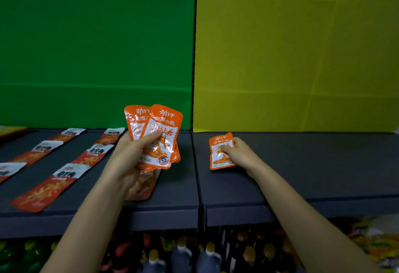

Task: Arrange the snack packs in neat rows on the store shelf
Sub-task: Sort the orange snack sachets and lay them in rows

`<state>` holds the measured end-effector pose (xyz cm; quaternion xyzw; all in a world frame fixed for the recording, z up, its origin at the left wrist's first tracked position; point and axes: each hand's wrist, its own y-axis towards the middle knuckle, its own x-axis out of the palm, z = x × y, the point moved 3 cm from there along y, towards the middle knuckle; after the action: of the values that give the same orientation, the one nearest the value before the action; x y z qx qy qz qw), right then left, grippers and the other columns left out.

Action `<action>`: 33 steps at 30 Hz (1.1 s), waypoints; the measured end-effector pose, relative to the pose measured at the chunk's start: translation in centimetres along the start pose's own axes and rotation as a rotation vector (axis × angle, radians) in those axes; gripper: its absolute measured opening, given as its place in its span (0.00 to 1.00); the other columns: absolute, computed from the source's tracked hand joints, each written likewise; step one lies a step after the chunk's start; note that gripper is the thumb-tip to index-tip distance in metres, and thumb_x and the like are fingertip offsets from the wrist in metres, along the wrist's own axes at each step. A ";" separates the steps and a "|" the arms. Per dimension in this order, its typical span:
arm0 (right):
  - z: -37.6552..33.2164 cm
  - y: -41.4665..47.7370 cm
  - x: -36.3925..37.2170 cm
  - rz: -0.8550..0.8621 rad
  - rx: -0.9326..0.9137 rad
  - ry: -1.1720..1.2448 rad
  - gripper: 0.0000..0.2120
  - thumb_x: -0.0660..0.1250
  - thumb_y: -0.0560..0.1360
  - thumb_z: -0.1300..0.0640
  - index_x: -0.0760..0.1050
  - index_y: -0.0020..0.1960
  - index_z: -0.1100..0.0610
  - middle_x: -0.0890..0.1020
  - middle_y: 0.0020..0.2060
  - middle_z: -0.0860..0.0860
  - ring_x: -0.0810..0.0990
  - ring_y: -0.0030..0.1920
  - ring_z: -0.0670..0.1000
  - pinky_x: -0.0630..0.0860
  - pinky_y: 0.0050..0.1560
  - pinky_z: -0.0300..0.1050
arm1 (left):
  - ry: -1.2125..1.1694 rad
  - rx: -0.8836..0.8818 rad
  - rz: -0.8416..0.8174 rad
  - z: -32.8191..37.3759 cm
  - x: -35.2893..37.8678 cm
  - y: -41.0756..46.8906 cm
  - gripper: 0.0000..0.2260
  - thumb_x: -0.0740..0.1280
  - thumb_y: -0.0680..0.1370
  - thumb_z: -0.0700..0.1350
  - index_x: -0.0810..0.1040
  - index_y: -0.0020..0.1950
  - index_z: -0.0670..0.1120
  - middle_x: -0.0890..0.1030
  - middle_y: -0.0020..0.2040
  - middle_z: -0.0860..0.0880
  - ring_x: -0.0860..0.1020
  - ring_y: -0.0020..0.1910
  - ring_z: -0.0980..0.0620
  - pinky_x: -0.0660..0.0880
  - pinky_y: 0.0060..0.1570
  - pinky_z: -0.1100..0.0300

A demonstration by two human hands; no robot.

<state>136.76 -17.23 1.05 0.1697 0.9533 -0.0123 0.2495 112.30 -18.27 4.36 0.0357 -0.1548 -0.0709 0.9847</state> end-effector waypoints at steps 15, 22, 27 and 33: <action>0.5 10.5 2.4 0.081 0.051 -0.569 0.26 0.58 0.75 0.41 0.72 0.65 0.58 0.74 0.64 0.58 0.72 0.64 0.60 0.71 0.59 0.49 | 0.031 -0.129 -0.063 -0.4 4.6 4.9 0.04 0.69 0.74 0.40 0.78 0.47 0.42 0.84 0.31 0.49 0.82 0.27 0.52 0.77 0.24 0.63; 0.1 11.4 2.0 0.126 -0.024 -0.707 0.28 0.59 0.76 0.41 0.72 0.64 0.62 0.74 0.63 0.60 0.72 0.64 0.61 0.72 0.58 0.49 | 0.040 -0.194 -0.053 -1.7 5.4 5.7 0.05 0.70 0.73 0.41 0.79 0.47 0.42 0.85 0.34 0.47 0.83 0.30 0.51 0.80 0.30 0.60; -0.1 11.4 1.3 0.138 -0.049 -0.727 0.30 0.56 0.77 0.40 0.70 0.65 0.65 0.72 0.64 0.62 0.71 0.64 0.62 0.71 0.60 0.51 | 0.063 -0.219 -0.050 -2.5 6.2 5.7 0.06 0.70 0.73 0.41 0.79 0.48 0.42 0.85 0.34 0.47 0.83 0.30 0.52 0.81 0.32 0.60; -3.9 7.9 -1.0 -0.006 -0.321 -0.130 0.26 0.48 0.79 0.39 0.75 0.36 0.53 0.82 0.38 0.51 0.78 0.36 0.51 0.71 0.46 0.45 | 0.068 -0.207 -0.053 -3.0 6.9 5.6 0.10 0.71 0.72 0.41 0.78 0.52 0.42 0.85 0.36 0.47 0.84 0.31 0.51 0.81 0.31 0.59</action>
<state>138.36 -9.72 5.46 0.1235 0.9253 0.1284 0.3347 120.44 -13.64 4.14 -0.0598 -0.1120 -0.1112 0.9857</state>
